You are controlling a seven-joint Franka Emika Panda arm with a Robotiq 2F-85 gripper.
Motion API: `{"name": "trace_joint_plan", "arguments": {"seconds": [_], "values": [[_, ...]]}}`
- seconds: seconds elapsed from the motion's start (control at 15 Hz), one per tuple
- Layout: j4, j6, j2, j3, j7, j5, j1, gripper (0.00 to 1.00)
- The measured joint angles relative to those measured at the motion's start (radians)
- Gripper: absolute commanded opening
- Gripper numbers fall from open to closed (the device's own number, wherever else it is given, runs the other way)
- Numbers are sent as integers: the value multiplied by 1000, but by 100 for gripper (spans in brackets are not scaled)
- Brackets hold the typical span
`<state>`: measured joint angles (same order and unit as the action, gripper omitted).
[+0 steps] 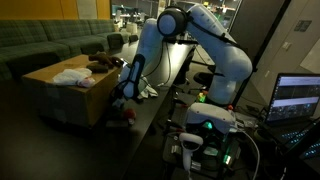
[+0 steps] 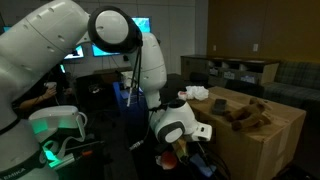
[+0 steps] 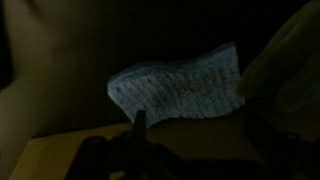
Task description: Swap the things on the box with the things on the table
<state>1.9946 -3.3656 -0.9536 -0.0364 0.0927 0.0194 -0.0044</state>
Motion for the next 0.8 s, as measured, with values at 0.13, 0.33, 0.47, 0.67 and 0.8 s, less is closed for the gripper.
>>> {"name": "trace_joint_plan", "arguments": {"seconds": [0.13,0.33,0.47,0.67,0.8], "values": [[-5,1,-15,7,0,0,-9,100],[-14,2,-33,17,0,0,-24,100],[-19,3,-38,20,0,0,-29,100],[-20,7,-39,22,0,0,-33,100],[-19,13,-38,19,0,0,-34,100]]}}
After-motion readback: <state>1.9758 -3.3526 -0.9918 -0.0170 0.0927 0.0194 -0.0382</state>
